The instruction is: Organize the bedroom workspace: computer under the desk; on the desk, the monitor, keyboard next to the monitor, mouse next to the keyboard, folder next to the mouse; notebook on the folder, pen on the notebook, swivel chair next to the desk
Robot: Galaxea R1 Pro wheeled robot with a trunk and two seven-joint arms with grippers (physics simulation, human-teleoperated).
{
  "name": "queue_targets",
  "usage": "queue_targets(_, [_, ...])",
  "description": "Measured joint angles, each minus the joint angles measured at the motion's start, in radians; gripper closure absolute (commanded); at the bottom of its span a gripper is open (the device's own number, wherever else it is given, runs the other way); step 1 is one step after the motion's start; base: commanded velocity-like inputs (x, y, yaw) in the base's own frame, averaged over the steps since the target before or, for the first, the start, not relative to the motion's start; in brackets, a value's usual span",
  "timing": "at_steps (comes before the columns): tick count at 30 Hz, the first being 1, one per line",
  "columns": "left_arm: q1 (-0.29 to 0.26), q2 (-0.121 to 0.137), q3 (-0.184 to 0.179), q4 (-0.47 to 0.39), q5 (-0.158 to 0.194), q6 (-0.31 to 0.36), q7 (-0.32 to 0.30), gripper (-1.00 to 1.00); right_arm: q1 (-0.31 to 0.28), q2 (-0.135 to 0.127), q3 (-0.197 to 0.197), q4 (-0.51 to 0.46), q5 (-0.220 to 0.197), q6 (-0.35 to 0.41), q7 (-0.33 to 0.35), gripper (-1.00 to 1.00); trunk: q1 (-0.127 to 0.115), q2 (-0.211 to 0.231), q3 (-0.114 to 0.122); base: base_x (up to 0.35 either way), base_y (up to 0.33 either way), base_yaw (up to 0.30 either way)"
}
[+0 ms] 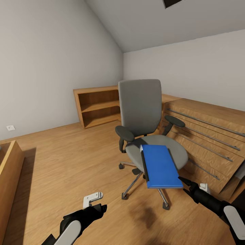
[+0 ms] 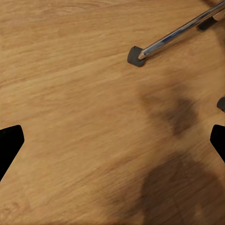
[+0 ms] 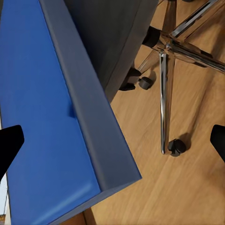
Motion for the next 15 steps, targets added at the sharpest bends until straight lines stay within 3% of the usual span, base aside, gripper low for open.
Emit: queue_targets(15, [0.0,0.0,0.0,0.0,0.001,0.0,0.0,-1.0,0.0,0.003,0.004,0.0,0.0,-0.002,0.0,-1.0,0.0,0.0,0.0,0.0,0.0,0.0])
